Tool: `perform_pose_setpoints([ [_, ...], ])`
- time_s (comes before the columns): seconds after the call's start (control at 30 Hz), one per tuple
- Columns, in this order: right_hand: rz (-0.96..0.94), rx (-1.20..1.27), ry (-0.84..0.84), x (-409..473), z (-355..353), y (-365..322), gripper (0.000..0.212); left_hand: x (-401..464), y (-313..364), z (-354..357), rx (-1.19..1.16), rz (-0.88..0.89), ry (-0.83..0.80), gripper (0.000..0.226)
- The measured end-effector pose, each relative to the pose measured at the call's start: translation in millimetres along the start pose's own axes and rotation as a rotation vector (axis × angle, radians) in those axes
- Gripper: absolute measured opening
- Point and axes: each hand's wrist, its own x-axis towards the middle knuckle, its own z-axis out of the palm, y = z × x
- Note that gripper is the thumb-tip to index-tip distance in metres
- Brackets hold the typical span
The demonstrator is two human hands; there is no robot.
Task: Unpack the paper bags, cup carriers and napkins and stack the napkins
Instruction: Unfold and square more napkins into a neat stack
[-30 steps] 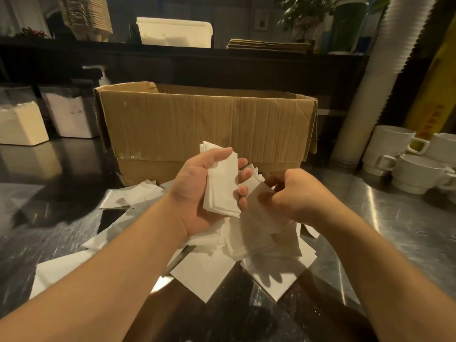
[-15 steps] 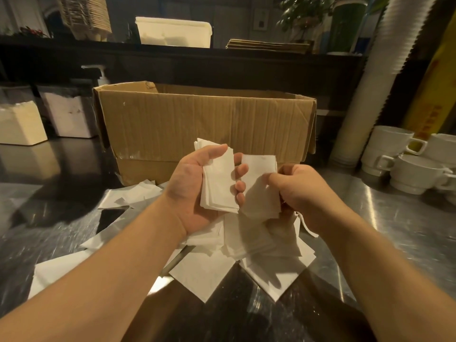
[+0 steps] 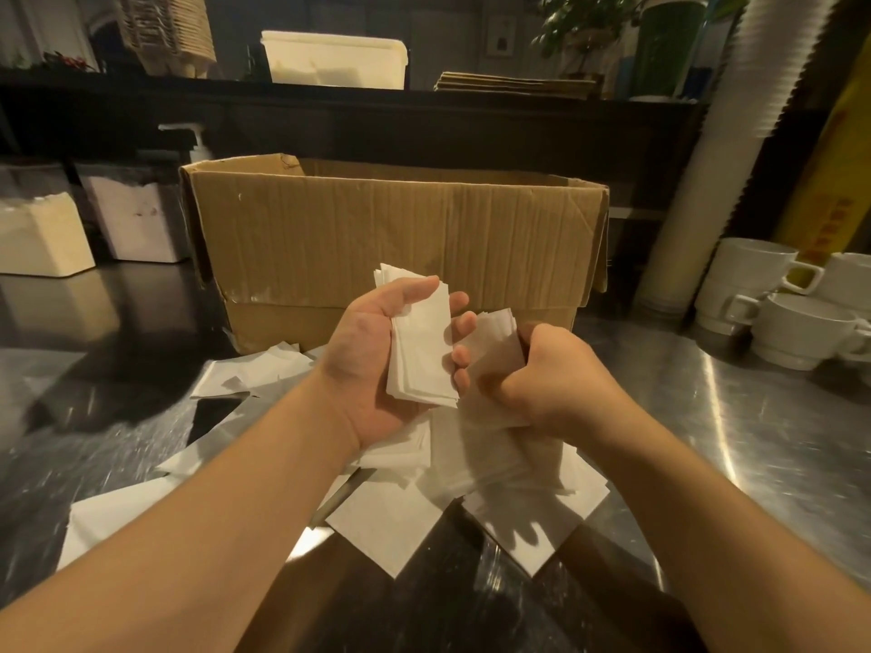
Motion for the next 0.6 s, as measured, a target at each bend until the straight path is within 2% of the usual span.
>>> perform_pose_setpoints([
  [0.13,0.0,0.067,0.026,-3,-6,-1,0.034,0,0,-2,-0.017,-0.006,-0.006,0.048],
  [0.23,0.022,0.204,0.04,-4,-13,-1,0.03,1,-1,-2,-0.03,-0.01,-0.017,0.047],
  [0.37,0.06,0.62,0.072,-7,-26,-5,0.017,2,0,-1,-0.051,0.007,-0.001,0.045],
  [0.47,0.055,1.029,-0.019,-12,-34,-10,0.021,2,0,-1,-0.088,-0.001,-0.012,0.04],
  [0.6,0.041,1.165,-0.111,-16,-36,-12,0.024,2,-1,2,-0.083,0.028,0.083,0.031],
])
